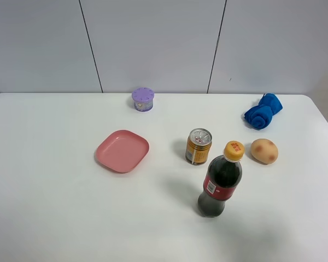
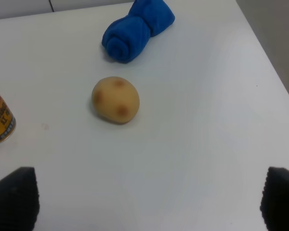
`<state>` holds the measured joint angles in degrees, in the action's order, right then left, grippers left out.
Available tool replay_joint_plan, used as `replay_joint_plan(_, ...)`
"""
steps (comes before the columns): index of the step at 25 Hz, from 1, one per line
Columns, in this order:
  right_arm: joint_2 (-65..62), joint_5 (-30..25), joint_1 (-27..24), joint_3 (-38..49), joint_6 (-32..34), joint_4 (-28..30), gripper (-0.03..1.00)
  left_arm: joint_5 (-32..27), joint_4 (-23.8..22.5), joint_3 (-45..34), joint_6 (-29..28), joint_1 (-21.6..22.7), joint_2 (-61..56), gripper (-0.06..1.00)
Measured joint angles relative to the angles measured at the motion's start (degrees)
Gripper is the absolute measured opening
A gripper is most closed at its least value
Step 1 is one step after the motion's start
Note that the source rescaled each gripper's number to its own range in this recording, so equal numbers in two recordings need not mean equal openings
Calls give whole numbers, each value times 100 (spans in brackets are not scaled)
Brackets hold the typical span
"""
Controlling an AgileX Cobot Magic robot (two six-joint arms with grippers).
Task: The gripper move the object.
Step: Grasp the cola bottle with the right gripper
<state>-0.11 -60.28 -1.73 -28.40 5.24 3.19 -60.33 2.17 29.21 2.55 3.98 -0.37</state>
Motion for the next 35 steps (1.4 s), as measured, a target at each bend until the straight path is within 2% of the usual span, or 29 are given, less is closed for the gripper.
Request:
replay_joint_plan(1,0,0,0,0,0,0,78,0,0,0,0,0,0,100)
replay_joint_plan(23,0,0,0,0,-79,-35,78,0,0,0,0,0,0,100)
replay_joint_plan(30,-6,133,0,-551,-625,-434,78,0,0,0,0,0,0,100)
replay_joint_plan(35,240,53,0,-833,-966,-1129,78,0,0,0,0,0,0,100)
